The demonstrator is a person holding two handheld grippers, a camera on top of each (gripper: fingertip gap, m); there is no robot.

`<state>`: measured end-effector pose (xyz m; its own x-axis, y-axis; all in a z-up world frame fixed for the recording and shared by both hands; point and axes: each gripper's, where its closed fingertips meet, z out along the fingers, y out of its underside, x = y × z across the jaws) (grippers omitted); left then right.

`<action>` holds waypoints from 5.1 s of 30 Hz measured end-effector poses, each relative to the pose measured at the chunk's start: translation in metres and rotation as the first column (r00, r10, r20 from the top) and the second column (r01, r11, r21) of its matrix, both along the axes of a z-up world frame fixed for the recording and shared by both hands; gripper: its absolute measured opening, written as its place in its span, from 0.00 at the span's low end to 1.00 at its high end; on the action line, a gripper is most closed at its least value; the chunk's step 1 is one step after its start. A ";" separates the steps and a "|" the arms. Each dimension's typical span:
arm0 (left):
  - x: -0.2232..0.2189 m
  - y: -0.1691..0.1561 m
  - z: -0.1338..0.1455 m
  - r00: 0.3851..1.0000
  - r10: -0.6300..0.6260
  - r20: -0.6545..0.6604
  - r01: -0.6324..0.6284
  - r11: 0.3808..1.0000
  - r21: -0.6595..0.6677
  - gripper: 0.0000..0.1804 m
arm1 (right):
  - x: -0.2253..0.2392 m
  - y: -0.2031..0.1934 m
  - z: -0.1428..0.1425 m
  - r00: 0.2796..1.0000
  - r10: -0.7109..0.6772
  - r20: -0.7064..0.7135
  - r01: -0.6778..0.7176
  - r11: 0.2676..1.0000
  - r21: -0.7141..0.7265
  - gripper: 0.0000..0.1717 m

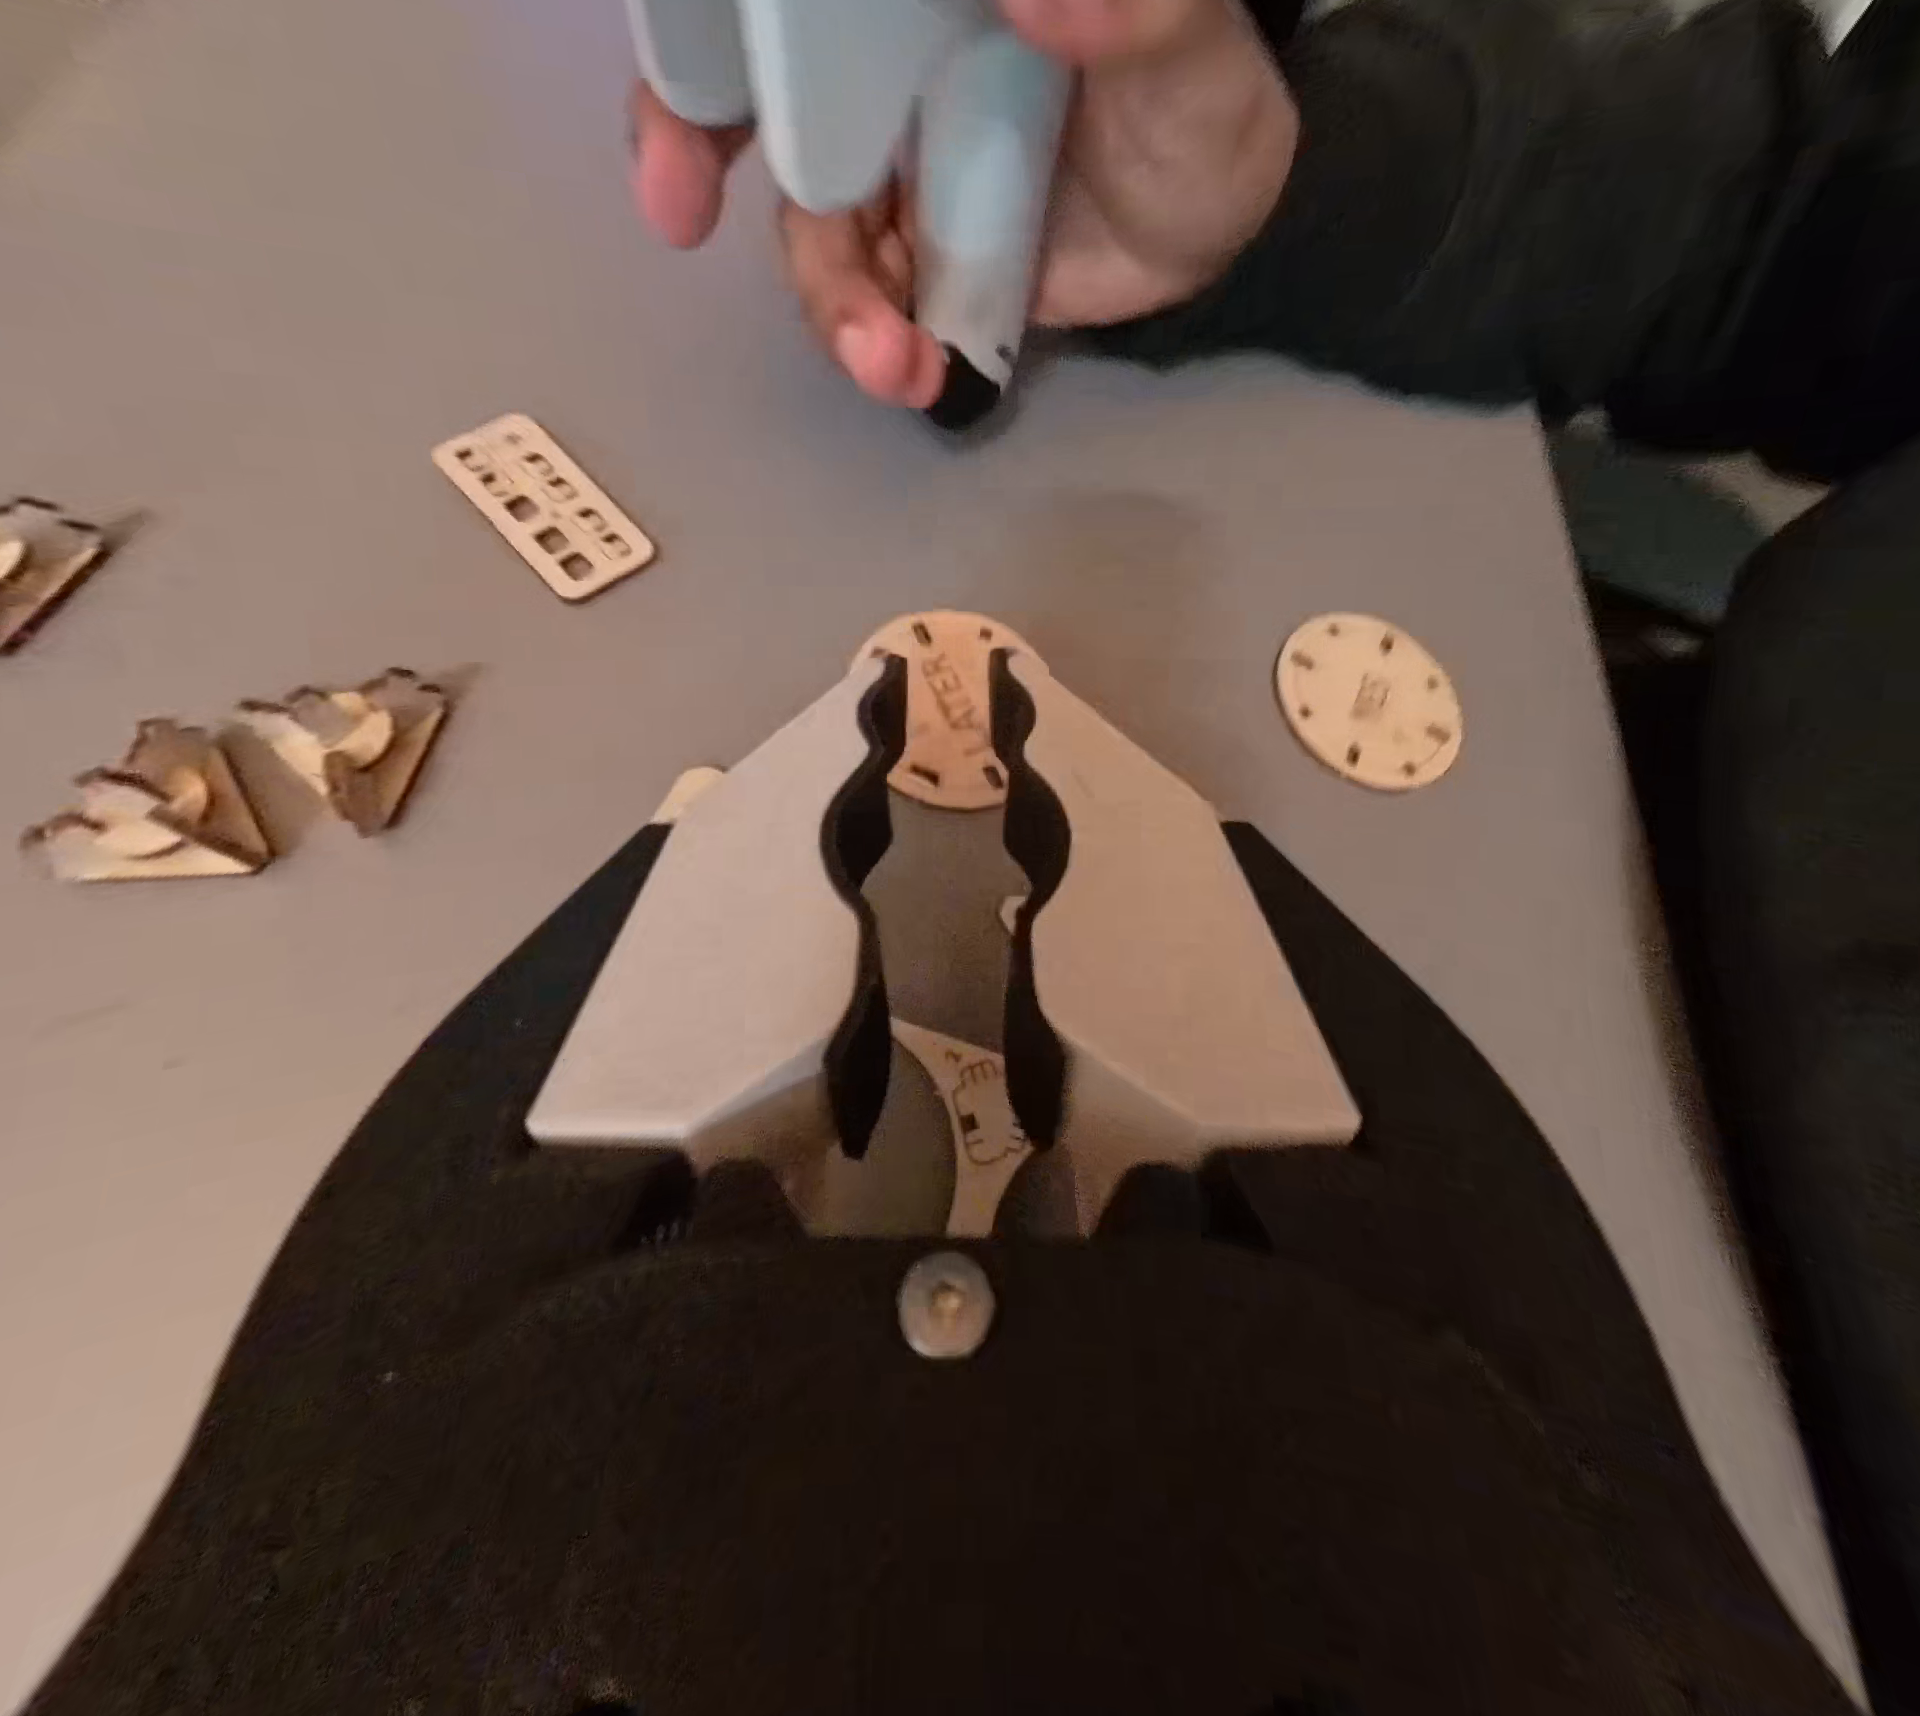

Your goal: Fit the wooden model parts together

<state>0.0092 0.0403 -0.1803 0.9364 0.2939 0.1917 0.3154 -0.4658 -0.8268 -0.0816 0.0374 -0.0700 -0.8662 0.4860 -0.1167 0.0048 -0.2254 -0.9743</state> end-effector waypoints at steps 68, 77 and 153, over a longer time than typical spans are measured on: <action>-0.006 -0.003 -0.036 0.993 0.055 -0.104 -0.081 0.961 -0.266 0.01 | 0.065 0.001 -0.140 0.891 0.235 0.389 -0.450 0.585 0.675 0.00; -0.006 -0.003 -0.036 0.993 0.055 -0.103 -0.081 0.961 -0.266 0.01 | 0.052 0.003 -0.131 0.935 0.211 0.286 -0.354 0.617 0.703 0.00; -0.005 -0.003 -0.037 0.995 0.097 -0.009 -0.096 0.967 -0.237 0.01 | 0.097 -0.004 -0.143 0.920 0.316 0.233 -0.373 0.521 0.767 0.30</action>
<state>0.0046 0.0377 -0.2169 0.9010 0.4200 0.1086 0.3706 -0.6152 -0.6958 0.0150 0.0333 -0.2126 -0.9922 0.0721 0.1014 -0.0293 0.6565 -0.7538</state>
